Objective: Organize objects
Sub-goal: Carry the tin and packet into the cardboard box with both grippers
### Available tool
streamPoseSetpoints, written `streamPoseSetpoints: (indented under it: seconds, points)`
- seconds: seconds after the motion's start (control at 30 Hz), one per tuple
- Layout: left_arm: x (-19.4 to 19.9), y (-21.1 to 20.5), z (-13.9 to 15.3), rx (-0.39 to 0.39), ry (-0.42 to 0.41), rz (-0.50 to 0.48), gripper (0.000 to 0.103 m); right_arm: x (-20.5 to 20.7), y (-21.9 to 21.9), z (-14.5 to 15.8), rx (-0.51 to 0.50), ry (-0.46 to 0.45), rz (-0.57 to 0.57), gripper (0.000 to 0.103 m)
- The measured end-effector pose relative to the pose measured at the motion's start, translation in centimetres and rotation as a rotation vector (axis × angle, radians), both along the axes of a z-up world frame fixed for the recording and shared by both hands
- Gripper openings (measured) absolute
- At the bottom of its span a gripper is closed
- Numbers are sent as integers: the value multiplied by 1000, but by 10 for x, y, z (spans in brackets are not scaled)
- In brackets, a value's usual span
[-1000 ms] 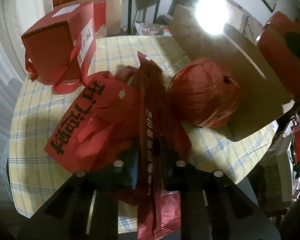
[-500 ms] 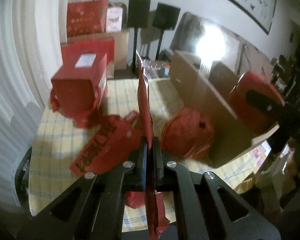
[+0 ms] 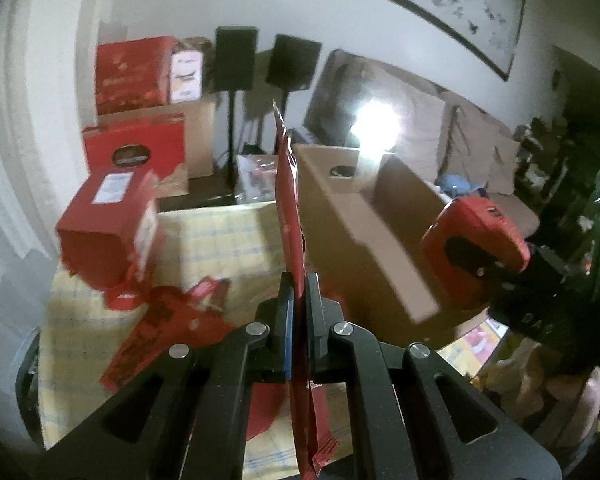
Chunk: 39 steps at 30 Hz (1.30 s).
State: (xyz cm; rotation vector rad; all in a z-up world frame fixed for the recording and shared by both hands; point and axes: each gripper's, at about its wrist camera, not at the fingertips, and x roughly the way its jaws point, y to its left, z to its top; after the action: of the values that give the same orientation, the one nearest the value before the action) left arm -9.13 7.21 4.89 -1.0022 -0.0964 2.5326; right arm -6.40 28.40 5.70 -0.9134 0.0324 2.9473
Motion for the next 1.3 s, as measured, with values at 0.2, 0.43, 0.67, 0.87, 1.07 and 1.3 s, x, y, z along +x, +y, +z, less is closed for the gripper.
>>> streamPoseSetpoints:
  seconds: [0.2,0.43,0.67,0.87,1.07,1.3]
  points:
    - [-8,32,5,7,2,-41,4,0,30,0,5,-5,-58,82]
    - [-21,64,3,17,-20,-69,4,-4,59,-7,9,-24,-110,82]
    - [-34,98,-6,23,-55,-97,4,-14,86,-22,4,-70,-149,82]
    - [-48,121,-15,22,-87,-114,4,-23,98,-33,-4,-99,-156,82]
    - [-60,140,-19,-2,-104,-116,4,-37,107,-43,-25,-142,-148,82]
    - [-80,157,-29,-43,-133,-103,4,-57,110,-52,-37,-205,-124,82]
